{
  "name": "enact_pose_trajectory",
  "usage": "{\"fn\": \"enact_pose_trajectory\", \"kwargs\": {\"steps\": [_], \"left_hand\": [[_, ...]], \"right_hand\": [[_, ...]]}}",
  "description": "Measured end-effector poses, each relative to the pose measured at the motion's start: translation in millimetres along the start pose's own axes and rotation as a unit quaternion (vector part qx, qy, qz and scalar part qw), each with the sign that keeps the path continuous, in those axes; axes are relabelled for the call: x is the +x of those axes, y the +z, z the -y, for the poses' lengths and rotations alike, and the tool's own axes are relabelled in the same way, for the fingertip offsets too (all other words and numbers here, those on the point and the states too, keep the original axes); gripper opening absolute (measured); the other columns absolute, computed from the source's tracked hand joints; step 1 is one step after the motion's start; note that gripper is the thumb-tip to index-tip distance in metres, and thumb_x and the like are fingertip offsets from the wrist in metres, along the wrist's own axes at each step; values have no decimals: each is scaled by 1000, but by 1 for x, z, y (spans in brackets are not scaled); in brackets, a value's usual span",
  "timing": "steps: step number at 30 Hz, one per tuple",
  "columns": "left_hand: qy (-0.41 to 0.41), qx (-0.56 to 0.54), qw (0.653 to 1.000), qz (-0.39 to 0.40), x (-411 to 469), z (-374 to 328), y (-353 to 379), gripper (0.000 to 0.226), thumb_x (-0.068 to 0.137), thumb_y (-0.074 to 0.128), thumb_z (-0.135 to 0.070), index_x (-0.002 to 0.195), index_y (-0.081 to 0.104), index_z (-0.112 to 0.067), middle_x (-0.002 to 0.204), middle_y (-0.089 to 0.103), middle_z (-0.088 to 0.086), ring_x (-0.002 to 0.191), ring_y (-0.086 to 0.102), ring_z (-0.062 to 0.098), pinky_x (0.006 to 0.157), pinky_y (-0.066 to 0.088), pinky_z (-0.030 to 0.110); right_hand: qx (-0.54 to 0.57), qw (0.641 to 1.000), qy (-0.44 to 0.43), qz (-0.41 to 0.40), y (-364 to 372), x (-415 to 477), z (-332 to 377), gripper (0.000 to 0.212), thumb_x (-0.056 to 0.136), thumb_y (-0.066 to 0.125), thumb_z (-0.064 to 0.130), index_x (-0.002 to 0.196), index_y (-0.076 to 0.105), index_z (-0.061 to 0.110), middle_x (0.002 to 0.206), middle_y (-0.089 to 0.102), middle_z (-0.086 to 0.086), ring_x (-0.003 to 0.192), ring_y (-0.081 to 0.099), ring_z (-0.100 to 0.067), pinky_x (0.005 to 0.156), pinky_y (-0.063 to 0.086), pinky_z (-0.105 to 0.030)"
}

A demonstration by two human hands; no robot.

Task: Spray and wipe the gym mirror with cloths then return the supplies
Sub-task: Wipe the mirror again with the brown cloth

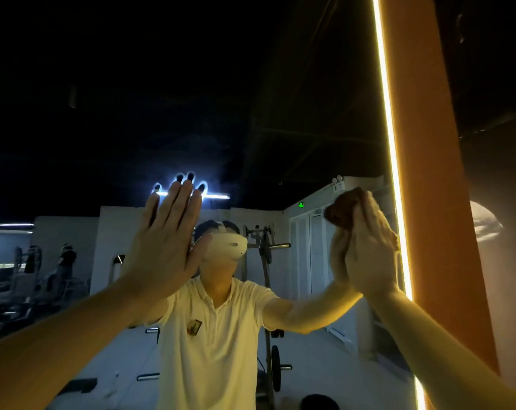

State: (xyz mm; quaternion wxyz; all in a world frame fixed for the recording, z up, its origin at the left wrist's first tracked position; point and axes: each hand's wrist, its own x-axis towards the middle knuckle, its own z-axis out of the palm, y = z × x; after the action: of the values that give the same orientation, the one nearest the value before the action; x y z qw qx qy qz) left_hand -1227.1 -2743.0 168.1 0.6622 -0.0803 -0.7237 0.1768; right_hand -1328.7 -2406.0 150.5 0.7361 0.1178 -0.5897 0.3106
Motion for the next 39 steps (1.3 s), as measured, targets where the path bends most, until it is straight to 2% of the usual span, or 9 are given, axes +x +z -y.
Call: {"fn": "enact_pose_trajectory", "kwargs": {"steps": [3,6,11,15,17,21,28,33,39], "left_hand": [[-2,-5,1000,0,-1,0,1,76,108,26,-52,165,9,-5,173,6,17,161,5,32,129,11,57],[-2,-6,1000,9,-2,1,2,75,109,25,-52,166,8,-6,174,4,16,161,3,31,128,13,58],[2,-51,998,22,-3,1,-5,73,109,21,-51,165,10,-5,174,4,16,161,2,31,129,8,57],[-27,-48,998,32,-39,-12,-12,72,108,27,-46,164,19,-2,172,11,20,161,7,35,128,12,59],[-32,-50,997,43,-63,-25,-10,74,107,28,-49,164,20,-2,172,12,21,160,8,36,128,13,60],[-46,-35,997,58,-84,-41,3,79,107,25,-55,165,13,-3,173,4,21,161,3,37,128,8,61],[-40,-24,998,53,-85,-43,5,80,108,24,-55,165,7,-2,173,-2,21,161,-3,36,128,5,60],[-32,-23,998,48,-87,-41,3,80,108,30,-52,165,6,-2,173,-3,21,161,-3,35,129,3,58],[-39,-31,997,60,-86,-41,5,89,104,32,-62,165,5,-3,173,-5,20,161,-4,35,129,4,59]], "right_hand": [[-28,992,125,-18,3,-3,25,53,106,38,32,158,39,18,163,38,-7,148,38,-30,121,30,-56],[-12,992,119,42,11,-15,90,59,104,40,26,160,32,11,170,21,-13,157,17,-31,125,25,-56],[36,986,-86,138,27,-69,171,68,93,60,9,157,36,6,169,21,-16,158,11,-30,127,12,-50],[-46,917,-296,262,-1,-76,119,83,89,70,12,160,25,15,170,14,-12,158,10,-28,126,4,-45],[-102,896,-322,289,-20,-62,74,84,89,73,20,159,27,14,169,18,-13,155,23,-32,127,18,-49],[-95,966,-141,194,-55,-35,-8,49,111,28,27,149,50,5,163,36,-17,143,45,-40,115,42,-57],[-22,985,166,50,-15,-65,80,57,102,39,22,157,39,8,167,27,-14,155,24,-34,124,23,-57],[29,981,-70,179,7,-134,164,67,97,55,14,160,31,11,171,17,-12,160,8,-28,130,7,-48],[-59,898,-324,292,-25,-115,68,68,93,65,14,156,38,17,168,24,-10,156,23,-28,128,22,-49]]}}
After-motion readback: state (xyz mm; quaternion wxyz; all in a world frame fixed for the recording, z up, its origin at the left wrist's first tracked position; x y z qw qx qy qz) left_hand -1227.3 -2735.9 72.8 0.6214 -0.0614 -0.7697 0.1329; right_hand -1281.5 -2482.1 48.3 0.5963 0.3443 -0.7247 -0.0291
